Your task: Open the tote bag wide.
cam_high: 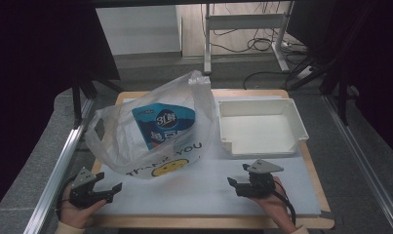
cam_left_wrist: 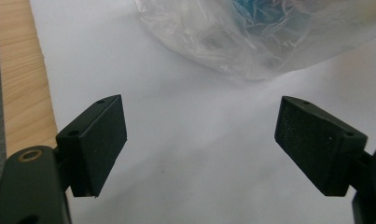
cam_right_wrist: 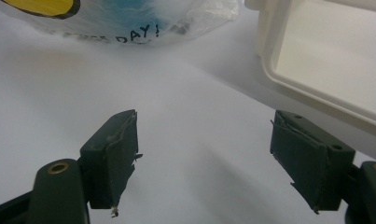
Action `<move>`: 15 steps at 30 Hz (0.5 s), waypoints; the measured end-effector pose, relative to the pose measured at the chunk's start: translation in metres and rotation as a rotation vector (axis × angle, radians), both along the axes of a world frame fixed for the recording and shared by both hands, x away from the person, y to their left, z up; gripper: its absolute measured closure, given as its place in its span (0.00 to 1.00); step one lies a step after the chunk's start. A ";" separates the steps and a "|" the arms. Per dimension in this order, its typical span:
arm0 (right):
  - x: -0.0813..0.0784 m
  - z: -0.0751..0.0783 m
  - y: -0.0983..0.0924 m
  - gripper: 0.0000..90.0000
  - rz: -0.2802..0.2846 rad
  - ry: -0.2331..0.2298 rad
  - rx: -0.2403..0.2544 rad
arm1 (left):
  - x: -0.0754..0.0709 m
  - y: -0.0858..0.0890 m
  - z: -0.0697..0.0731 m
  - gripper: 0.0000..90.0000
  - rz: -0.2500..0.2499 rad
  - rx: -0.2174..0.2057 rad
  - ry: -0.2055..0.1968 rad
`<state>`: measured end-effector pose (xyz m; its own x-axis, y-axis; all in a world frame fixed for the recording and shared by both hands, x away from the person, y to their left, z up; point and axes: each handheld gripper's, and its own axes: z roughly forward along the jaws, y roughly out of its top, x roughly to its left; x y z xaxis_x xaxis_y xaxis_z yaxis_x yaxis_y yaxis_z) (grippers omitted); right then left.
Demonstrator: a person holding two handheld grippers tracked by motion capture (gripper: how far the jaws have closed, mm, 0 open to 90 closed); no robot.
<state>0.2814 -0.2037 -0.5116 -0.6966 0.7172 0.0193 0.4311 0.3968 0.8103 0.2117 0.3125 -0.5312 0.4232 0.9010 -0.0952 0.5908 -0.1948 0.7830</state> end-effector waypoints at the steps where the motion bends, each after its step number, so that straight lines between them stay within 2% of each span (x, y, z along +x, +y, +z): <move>1: 0.000 0.000 0.000 0.27 0.001 0.000 0.000 | 0.000 0.000 0.000 0.19 -0.001 -0.003 -0.001; 15: 0.000 -0.002 0.001 0.27 0.012 0.005 -0.003 | -0.002 0.002 0.002 0.17 -0.002 -0.025 -0.019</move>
<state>0.2815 -0.2031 -0.5135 -0.7048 0.7091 0.0208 0.4305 0.4043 0.8070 0.2101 0.3149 -0.5293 0.4264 0.8978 -0.1096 0.5757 -0.1760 0.7985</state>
